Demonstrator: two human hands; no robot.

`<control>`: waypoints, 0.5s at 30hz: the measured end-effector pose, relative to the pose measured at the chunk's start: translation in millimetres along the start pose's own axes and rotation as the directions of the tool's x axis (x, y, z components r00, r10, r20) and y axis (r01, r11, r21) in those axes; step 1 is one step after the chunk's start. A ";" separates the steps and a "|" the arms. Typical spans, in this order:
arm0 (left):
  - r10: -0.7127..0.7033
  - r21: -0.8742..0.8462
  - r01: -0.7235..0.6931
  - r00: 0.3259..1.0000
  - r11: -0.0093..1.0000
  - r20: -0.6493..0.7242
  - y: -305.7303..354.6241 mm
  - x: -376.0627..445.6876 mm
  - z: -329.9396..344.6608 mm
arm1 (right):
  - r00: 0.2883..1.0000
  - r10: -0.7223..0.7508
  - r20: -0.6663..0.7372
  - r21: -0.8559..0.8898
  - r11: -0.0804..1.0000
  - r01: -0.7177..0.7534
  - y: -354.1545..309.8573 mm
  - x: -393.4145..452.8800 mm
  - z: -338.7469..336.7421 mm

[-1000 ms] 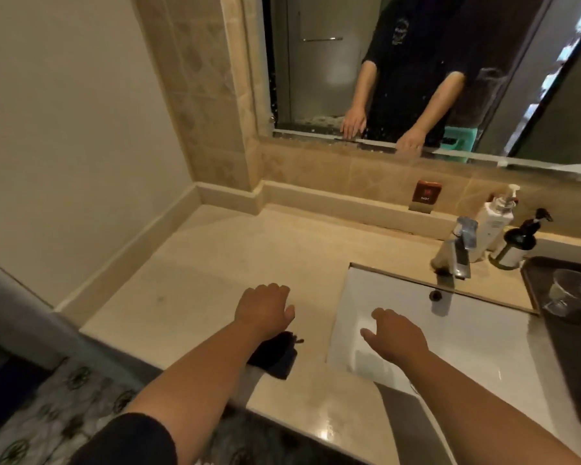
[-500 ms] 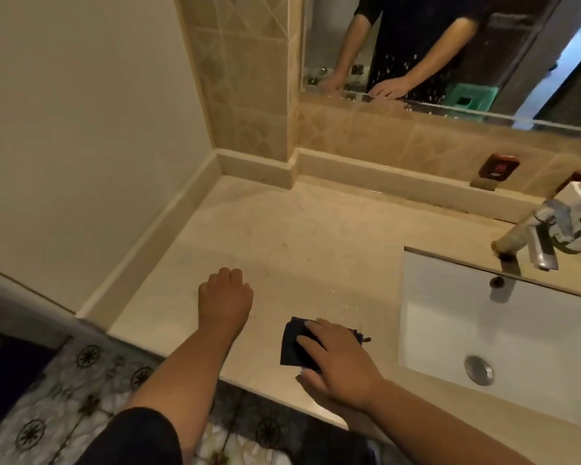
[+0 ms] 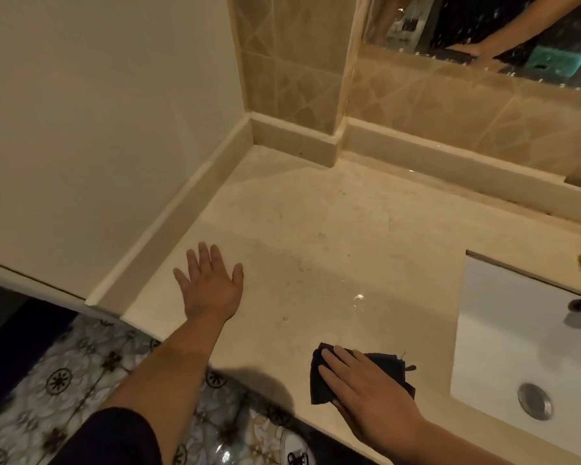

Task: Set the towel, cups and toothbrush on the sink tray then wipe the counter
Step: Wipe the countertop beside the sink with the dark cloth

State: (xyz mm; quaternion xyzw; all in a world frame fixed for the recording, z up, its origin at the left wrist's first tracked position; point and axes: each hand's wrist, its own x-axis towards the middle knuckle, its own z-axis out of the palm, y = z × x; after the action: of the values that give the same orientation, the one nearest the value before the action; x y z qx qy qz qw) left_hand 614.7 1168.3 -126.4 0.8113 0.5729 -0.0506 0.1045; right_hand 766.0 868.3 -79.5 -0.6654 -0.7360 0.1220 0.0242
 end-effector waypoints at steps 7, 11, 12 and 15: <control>0.004 0.011 -0.004 0.999 1.000 -0.052 -1.2 -0.8 3.1 | 0.826 0.458 0.328 0.940 -0.073 -0.333 12.8 3.7 -49.7; -0.025 0.052 0.027 0.999 0.998 -0.037 -0.5 2.3 3.1 | 0.658 0.444 0.608 0.696 -0.697 -0.173 62.8 25.0 -76.4; -0.031 0.053 0.033 0.999 0.998 -0.035 -0.4 2.4 2.9 | 0.651 0.492 0.578 0.732 -0.666 -0.147 79.9 33.3 -87.7; -0.041 0.020 0.042 0.998 0.999 -0.044 1.4 2.0 0.8 | 0.647 0.680 0.346 0.903 -0.429 -0.031 135.6 68.2 -129.1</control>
State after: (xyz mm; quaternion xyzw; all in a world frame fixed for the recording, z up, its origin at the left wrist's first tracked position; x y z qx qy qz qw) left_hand 616.8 1169.5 -127.4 0.8013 0.5911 -0.0410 0.0827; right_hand 915.8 966.0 8.3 -0.6005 -0.0212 0.4892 0.6322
